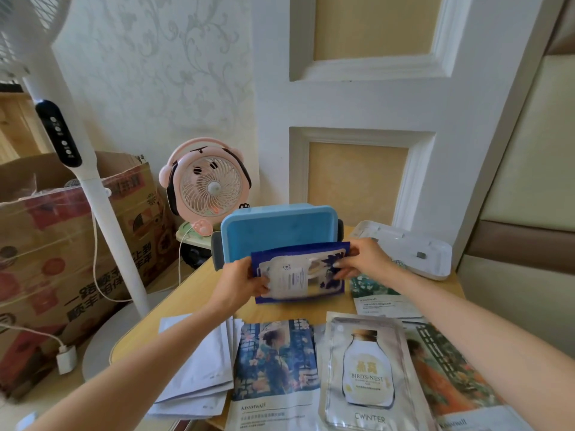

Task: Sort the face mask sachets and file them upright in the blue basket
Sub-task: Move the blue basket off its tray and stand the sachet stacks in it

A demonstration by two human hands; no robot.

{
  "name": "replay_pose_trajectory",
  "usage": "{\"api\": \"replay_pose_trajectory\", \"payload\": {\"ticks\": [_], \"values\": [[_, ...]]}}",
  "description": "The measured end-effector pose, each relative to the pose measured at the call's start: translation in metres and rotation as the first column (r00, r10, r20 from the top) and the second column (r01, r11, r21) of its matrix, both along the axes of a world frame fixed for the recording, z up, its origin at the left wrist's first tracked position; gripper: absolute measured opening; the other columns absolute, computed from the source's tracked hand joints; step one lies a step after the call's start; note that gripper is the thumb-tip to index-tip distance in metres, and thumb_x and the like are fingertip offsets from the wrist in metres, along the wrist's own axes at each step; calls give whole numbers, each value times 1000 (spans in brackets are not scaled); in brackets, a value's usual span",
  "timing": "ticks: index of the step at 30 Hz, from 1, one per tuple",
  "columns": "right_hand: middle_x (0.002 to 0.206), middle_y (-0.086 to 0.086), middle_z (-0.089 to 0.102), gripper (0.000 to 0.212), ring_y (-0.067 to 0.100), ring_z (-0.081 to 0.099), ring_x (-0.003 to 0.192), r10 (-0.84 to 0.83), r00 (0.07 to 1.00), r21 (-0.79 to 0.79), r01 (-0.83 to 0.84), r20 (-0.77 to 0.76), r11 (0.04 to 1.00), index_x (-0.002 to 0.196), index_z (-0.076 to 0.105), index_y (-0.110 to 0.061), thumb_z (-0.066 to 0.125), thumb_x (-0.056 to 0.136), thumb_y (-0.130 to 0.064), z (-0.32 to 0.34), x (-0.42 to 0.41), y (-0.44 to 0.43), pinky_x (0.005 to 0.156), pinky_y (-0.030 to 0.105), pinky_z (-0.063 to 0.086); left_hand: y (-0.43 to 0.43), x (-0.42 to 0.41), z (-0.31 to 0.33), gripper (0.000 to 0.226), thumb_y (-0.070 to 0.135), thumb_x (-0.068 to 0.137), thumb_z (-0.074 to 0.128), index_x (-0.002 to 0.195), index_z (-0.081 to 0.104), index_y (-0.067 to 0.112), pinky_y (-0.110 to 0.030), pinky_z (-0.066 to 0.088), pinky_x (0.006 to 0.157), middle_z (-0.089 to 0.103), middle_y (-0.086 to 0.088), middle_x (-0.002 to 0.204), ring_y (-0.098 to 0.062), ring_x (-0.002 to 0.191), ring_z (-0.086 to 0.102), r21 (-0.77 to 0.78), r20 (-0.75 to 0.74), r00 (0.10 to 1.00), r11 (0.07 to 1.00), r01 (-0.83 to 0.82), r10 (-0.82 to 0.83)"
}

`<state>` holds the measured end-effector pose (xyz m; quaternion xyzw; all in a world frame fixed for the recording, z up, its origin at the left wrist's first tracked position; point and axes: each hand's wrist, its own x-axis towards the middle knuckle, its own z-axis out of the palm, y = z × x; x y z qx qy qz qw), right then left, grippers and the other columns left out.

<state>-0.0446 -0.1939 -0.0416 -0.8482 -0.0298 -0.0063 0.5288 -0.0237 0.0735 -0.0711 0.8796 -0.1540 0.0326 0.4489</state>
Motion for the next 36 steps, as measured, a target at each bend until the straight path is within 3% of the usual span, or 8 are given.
{"api": "replay_pose_trajectory", "payload": {"ticks": [5,11,15,19,22,28,32,36], "values": [[99,6,71,12,15,66,96,-40,972,-59,55,234,997,89,68,-6,69,80,1,1,21,14,87,27,54,13,24,20,4,-3,80,61,82,58,-3,-38,50,66,70,-17,88,-33,76,62,151,356,924,967,-207,142],[102,4,68,21,13,61,86,57,969,-466,64,241,882,104,65,-16,56,87,-7,-26,43,20,80,30,52,5,40,3,8,3,85,52,87,45,8,-40,45,77,61,-18,100,-34,91,56,437,220,975,895,-89,-10],[120,10,63,31,21,60,104,154,972,-690,14,180,724,121,59,-11,45,94,-7,-41,50,22,86,31,49,7,52,-14,14,-2,80,49,93,52,4,-44,49,75,61,-18,100,-35,89,57,594,177,983,801,-72,-42],[119,13,63,35,30,61,105,281,951,-900,-11,125,436,126,56,-12,41,95,-3,-50,59,27,85,40,51,-1,48,-19,24,-3,84,42,103,52,8,-40,51,73,60,-12,105,-32,92,60,794,195,977,598,-105,-87],[116,14,61,29,32,61,103,310,943,-956,26,120,291,121,55,-7,43,94,-2,-51,64,36,78,38,49,-10,46,-19,28,-5,88,41,113,49,5,-33,41,69,58,-12,113,-30,102,60,893,224,967,424,-153,-121],[111,12,63,25,31,60,102,237,965,-994,105,111,36,109,60,-4,47,90,4,-43,70,66,78,38,47,-24,50,-8,29,-5,89,45,112,57,8,-31,47,80,60,-9,117,-26,108,59,959,232,960,205,-198,-156],[116,10,61,33,29,60,105,127,990,-997,48,55,57,123,53,-6,43,92,1,-49,73,64,71,34,42,-30,52,-4,28,-3,90,45,113,58,7,-31,48,83,60,-9,118,-26,109,58,965,206,969,191,-178,-138],[126,14,55,50,31,56,108,131,991,-953,-55,-16,296,142,34,-12,38,93,-3,-49,65,44,83,38,48,-28,55,7,29,16,90,51,116,55,5,-33,47,83,57,-12,118,-29,108,57,929,17,999,371,-3,-32]]}}
